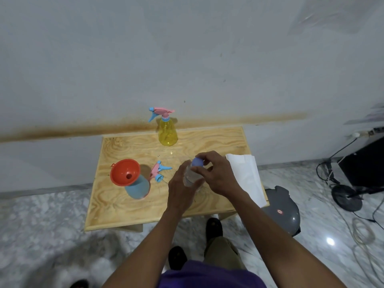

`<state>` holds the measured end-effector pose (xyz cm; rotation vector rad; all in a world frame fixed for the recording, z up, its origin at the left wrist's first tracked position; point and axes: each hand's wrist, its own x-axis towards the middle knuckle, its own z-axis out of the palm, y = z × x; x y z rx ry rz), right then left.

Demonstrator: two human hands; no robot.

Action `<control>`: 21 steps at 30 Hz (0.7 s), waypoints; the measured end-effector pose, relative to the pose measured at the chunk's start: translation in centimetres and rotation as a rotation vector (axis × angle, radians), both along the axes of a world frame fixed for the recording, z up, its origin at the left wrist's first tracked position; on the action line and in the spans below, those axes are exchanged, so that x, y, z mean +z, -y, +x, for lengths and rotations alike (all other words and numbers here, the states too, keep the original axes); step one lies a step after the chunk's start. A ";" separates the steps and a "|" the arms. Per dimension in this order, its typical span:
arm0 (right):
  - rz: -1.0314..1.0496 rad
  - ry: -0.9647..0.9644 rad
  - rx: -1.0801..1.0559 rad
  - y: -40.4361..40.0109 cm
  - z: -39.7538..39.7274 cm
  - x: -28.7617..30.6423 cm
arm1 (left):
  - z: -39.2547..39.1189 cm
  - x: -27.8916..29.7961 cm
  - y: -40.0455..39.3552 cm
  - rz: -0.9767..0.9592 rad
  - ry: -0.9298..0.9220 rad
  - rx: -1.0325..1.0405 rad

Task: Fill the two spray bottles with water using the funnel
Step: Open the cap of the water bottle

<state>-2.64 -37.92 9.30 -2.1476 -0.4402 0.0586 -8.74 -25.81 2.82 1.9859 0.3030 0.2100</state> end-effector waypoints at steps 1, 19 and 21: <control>-0.011 -0.007 0.031 0.0 0.1 0.1 | 0.0 -0.1 0.0 0.001 0.002 0.003; -0.097 0.050 0.021 0.0 0.3 1.3 | -0.2 0.6 0.2 -0.063 -0.041 0.021; -0.163 0.074 0.048 -0.3 0.3 1.5 | -0.2 0.4 0.2 -0.054 -0.049 0.022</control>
